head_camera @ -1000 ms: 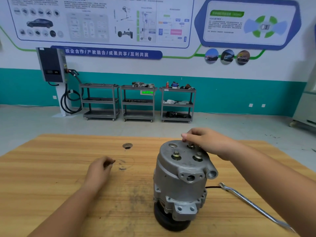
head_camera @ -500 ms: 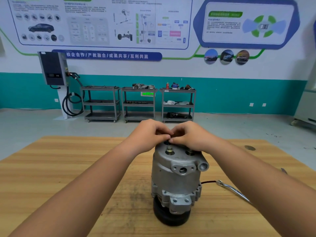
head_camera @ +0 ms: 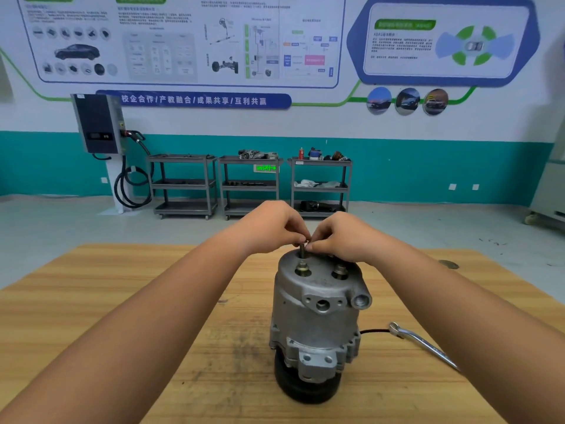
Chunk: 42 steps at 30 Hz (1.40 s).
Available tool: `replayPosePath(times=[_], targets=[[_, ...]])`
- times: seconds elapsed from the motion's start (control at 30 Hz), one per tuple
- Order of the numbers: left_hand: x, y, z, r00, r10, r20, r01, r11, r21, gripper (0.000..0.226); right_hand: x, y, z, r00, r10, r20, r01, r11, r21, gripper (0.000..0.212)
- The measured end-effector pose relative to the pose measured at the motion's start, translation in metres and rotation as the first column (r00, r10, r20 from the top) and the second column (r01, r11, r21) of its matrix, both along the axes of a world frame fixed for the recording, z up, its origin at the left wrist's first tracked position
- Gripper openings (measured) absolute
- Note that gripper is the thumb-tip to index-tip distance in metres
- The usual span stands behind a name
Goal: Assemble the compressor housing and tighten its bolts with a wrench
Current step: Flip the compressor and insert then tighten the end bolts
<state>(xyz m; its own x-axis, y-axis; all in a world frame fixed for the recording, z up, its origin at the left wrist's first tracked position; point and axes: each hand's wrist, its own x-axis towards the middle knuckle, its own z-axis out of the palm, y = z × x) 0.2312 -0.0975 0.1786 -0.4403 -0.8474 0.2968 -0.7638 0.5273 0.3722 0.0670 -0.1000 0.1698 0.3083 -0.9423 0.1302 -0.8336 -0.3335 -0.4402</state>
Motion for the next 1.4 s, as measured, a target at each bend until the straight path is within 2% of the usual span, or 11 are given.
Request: replayPosePath(times=[0.13, 0.27, 0.37, 0.5, 0.6, 0.67, 0.77, 0.93, 1.1, 1.23, 1.4], targets=[[-0.004, 0.000, -0.005, 1.000, -0.019, -0.003, 0.019, 0.998, -0.065, 0.014, -0.002, -0.003, 0.000, 0.999, -0.005, 0.044, 0.004, 1.000, 0.026, 0.007], [-0.001, -0.002, -0.004, 0.999, -0.026, -0.040, 0.026, 1.000, 0.005, 0.012, -0.003, -0.003, -0.005, 0.994, 0.007, 0.108, -0.012, 0.999, 0.041, 0.002], [0.002, -0.001, -0.003, 0.997, -0.039, -0.063, 0.042, 0.998, 0.047, 0.017, -0.004, -0.002, -0.007, 0.988, 0.032, 0.148, -0.040, 0.998, 0.055, 0.010], [0.007, 0.001, -0.018, 0.958, -0.015, -0.288, 0.032, 0.998, 0.057, 0.020, -0.008, 0.000, -0.011, 0.980, 0.043, 0.193, -0.065, 0.992, 0.111, 0.006], [0.013, 0.005, -0.031, 0.873, 0.008, -0.487, 0.058, 0.991, 0.121, 0.024, -0.013, 0.004, -0.014, 0.966, -0.021, 0.256, -0.055, 0.957, 0.284, 0.030], [0.014, 0.007, -0.032, 0.849, 0.011, -0.528, 0.069, 0.989, 0.133, 0.025, -0.016, 0.008, -0.012, 0.967, -0.015, 0.253, -0.069, 0.945, 0.319, 0.033], [0.013, 0.013, -0.027, 0.879, -0.025, -0.476, 0.095, 0.988, 0.123, 0.025, -0.016, 0.014, -0.012, 0.965, 0.032, 0.261, -0.110, 0.951, 0.290, 0.025], [0.017, 0.023, -0.019, 0.945, -0.064, -0.322, 0.093, 0.993, 0.077, 0.021, 0.000, 0.017, -0.017, 0.991, 0.072, 0.111, -0.083, 0.992, 0.091, 0.033], [0.027, 0.029, -0.026, 0.927, -0.043, -0.372, 0.082, 0.993, 0.090, 0.022, -0.002, 0.018, -0.020, 0.984, 0.071, 0.162, -0.087, 0.991, 0.098, 0.033], [0.020, 0.029, -0.036, 0.965, -0.058, -0.255, 0.048, 0.998, -0.045, 0.022, -0.010, 0.020, -0.022, 0.949, 0.066, 0.309, -0.126, 0.976, 0.179, 0.034], [0.017, 0.030, -0.049, 0.906, -0.032, -0.423, 0.047, 0.999, 0.024, 0.021, -0.016, 0.020, -0.023, 0.933, 0.061, 0.356, -0.151, 0.961, 0.230, 0.038]])
